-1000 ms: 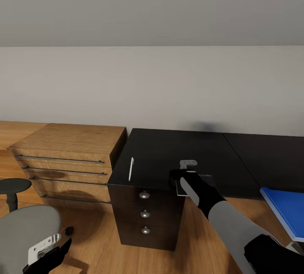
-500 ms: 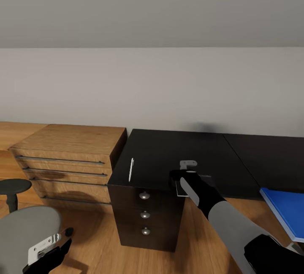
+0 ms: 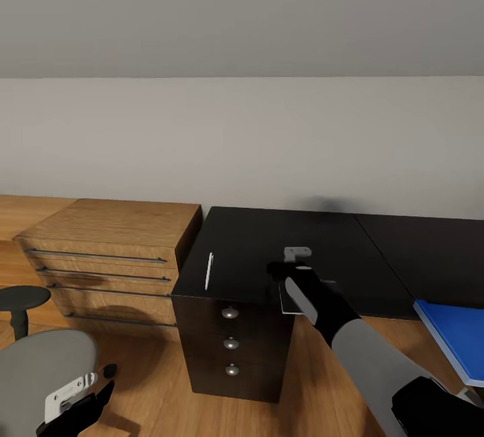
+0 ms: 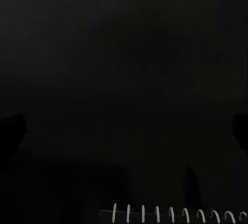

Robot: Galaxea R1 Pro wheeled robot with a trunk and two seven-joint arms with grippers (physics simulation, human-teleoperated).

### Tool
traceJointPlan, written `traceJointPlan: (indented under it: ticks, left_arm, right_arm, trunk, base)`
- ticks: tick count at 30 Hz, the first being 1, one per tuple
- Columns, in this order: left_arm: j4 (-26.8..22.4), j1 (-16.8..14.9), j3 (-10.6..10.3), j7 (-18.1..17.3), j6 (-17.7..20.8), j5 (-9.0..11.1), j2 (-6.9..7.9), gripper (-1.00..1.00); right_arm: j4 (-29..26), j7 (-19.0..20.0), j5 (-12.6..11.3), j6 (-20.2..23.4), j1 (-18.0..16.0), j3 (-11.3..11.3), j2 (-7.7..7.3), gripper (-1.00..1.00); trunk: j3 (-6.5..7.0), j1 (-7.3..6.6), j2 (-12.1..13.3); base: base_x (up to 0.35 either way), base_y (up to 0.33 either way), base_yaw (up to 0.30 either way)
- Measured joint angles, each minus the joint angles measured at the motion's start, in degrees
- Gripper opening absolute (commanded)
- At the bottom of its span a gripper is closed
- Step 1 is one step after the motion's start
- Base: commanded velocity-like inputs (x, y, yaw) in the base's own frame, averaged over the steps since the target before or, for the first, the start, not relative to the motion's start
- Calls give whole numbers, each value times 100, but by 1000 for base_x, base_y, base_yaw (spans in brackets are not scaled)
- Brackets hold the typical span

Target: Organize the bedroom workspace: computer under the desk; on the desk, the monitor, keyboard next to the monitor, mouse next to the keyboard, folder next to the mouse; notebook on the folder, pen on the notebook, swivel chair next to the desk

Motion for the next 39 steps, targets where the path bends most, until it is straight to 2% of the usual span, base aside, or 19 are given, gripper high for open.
traceJointPlan:
  ticks: [4, 5, 9, 12, 14, 19, 27, 31, 32, 35, 39]
  left_arm:
    - [8, 0, -3, 5, 0, 2, 0, 100]
    - [54, 0, -10, 12, -1, 1, 0, 100]
    - [71, 0, -11, 16, -6, 0, 0, 100]
    - [76, 1, -16, 22, -8, 0, 0, 100]
    - [78, 1, -17, 23, -9, -1, 0, 100]
    - [83, 1, -18, 25, -9, -2, 0, 100]
    - [87, 1, -19, 24, -9, -8, -6, 100]
    - [87, 1, -19, 20, -9, -8, -6, 100]
    - [87, 1, -19, 14, -9, -8, -7, 100]
    - [90, 1, -20, 3, -9, -8, -8, 100]
    - [114, 1, -22, -4, -12, -9, -8, 100]
  right_arm:
    - [-519, -14, 10, 3, 123, -9, -37, 100]
    - [-1278, -36, 26, 18, 453, -9, -103, 100]
    - [-2125, -120, 24, 92, 819, -7, -228, 100]
    - [-2858, -249, -8, 316, 1070, -13, -394, 100]
    - [-3084, -305, -17, 397, 1165, -12, -448, 100]
    - [-3426, -396, -28, 509, 1350, -11, -519, 100]
    - [-3555, -433, -97, 549, 1427, 2, -511, 100]
    - [-3562, -436, -348, 552, 1431, 3, -506, 100]
    - [-3563, -436, -521, 553, 1432, 2, -511, 100]
    - [-3569, -437, -653, 554, 1439, 0, -521, 100]
    - [-3572, -437, -712, 552, 1446, -2, -528, 100]
  trunk:
    - [0, 0, 0]
    - [0, 0, -1]
    - [0, 0, 0]
    - [0, 0, 0]
    - [0, 0, 0]
    - [0, 0, 0]
    - [0, 0, 0]
    - [0, 0, 0]
    - [0, 0, 0]
    - [0, 0, 0]
    - [0, 0, 0]
  base:
    - [0, 0, 0]
    - [0, 0, 0]
    - [0, 0, 0]
    - [0, 0, 0]
    - [0, 0, 0]
    - [0, 0, 0]
    - [0, 0, 0]
    - [0, 0, 0]
    - [0, 0, 0]
    - [0, 0, 0]
    - [-1, 0, 0]
